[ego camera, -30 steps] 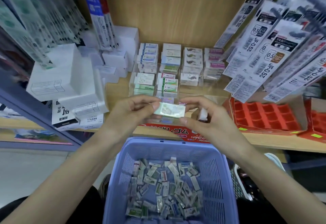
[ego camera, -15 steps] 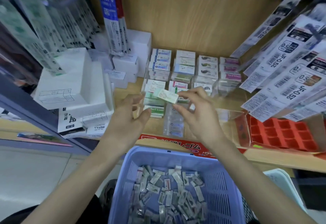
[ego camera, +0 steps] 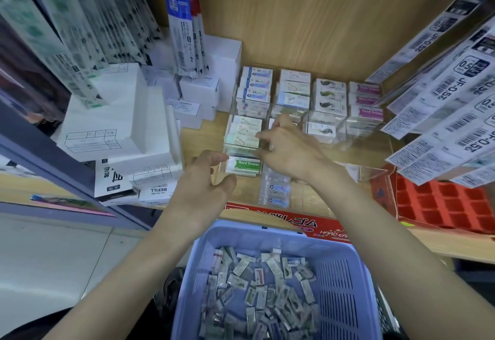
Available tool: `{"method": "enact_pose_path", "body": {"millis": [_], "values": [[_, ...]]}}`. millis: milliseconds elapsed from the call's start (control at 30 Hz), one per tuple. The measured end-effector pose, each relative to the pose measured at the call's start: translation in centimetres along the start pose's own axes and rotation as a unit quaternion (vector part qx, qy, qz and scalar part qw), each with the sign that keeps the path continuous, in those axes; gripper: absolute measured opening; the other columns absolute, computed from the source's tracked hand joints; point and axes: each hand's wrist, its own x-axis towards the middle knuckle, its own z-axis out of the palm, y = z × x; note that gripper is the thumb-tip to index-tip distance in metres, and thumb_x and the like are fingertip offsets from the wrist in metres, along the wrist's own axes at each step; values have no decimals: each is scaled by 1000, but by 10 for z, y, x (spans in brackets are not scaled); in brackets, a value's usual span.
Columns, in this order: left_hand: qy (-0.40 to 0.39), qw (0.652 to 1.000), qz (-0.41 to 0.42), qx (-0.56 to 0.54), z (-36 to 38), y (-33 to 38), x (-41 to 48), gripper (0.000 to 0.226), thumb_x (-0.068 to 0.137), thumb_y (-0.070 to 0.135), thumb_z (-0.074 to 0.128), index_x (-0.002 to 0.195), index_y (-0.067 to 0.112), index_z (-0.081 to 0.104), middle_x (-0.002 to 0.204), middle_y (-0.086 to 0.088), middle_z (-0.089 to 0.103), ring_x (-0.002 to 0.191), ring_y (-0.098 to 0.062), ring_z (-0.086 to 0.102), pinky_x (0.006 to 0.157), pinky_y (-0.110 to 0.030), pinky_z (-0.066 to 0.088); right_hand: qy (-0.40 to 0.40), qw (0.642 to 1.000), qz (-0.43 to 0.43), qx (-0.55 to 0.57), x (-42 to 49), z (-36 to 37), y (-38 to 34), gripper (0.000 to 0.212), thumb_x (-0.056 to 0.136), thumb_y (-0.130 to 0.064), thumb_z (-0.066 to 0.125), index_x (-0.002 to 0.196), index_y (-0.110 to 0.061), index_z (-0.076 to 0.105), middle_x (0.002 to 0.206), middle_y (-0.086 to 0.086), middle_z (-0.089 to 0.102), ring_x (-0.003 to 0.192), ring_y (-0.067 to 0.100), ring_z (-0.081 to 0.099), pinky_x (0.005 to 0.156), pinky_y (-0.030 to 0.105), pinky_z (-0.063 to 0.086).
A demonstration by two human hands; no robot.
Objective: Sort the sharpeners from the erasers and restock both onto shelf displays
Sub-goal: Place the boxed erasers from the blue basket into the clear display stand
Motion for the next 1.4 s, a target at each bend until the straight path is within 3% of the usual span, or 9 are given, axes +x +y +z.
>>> {"method": "enact_pose_path", "body": {"millis": [200, 300, 533, 633, 867, 967, 1200, 1300, 1400], "values": [[4, 999, 49, 2, 1, 3, -6, 26, 90, 15, 59, 108, 32, 50, 125, 6, 50, 108, -4, 46, 85, -16, 35, 62, 940, -49, 333, -52, -5, -1, 47, 91, 1, 47, 132, -18, 37, 101, -2, 44, 80, 3, 48, 74, 12, 41], [-34, 995, 94, -1, 3, 7, -13, 19, 90, 16, 61, 97, 34, 58, 107, 17, 62, 100, 3, 56, 81, -14, 42, 91, 878, -24, 470, -76, -5, 4, 35, 89, -1, 59, 110, -23, 40, 85, 8, 57, 71, 10, 58, 71, 28, 53], [-106, 987, 82, -89, 16, 18, -34, 10, 91, 23, 57, 90, 27, 66, 85, 8, 72, 81, -4, 68, 74, -15, 49, 73, 832, 9, 551, -119, 7, 9, 24, 78, -7, 71, 97, -17, 60, 86, 20, 70, 73, 26, 63, 61, 30, 51], [-130, 980, 81, -131, 14, 26, -41, 12, 89, 27, 58, 92, 22, 67, 86, 6, 73, 76, -2, 68, 67, -9, 48, 79, 851, -34, 518, -126, 7, 6, 32, 82, -6, 68, 107, -26, 66, 96, 13, 70, 84, 27, 65, 78, 35, 52], [-138, 961, 6, -240, 16, 26, -38, 12, 83, 18, 62, 90, 12, 70, 78, 1, 72, 73, -8, 68, 67, -14, 52, 8, 860, -27, 510, -138, 1, 16, 61, 66, -28, 75, 121, -37, 51, 104, -10, 56, 96, 15, 61, 81, 25, 52], [-141, 942, -30, -304, 16, 27, -37, 21, 75, 23, 63, 89, 10, 69, 78, -1, 72, 74, -11, 69, 68, -16, 53, -8, 847, 10, 532, -141, 1, 21, 58, 72, -16, 76, 121, -32, 49, 117, 3, 59, 98, 22, 64, 88, 32, 53], [-128, 955, -36, -264, 19, 28, -34, 26, 71, 30, 64, 91, 15, 70, 79, -1, 73, 73, -9, 69, 76, -20, 55, 126, 876, -13, 465, -144, 11, 23, 31, 79, -10, 73, 96, -31, 59, 92, -1, 67, 79, 13, 62, 69, 22, 51], [-119, 977, 37, -170, 19, 31, -36, 34, 71, 42, 60, 101, 29, 66, 93, 7, 73, 83, -4, 68, 80, -18, 52, 133, 842, 4, 523, -144, 6, 24, 8, 78, -28, 65, 83, -21, 65, 76, 3, 68, 66, 15, 60, 62, 22, 49], [-145, 975, 67, -152, 21, 33, -37, 29, 76, 40, 57, 96, 24, 68, 94, 7, 72, 85, -3, 67, 74, -13, 50, 111, 798, 51, 590, -144, 4, 28, 39, 79, -40, 55, 69, -3, 60, 57, 8, 60, 51, 18, 52, 48, 25, 42]]}}
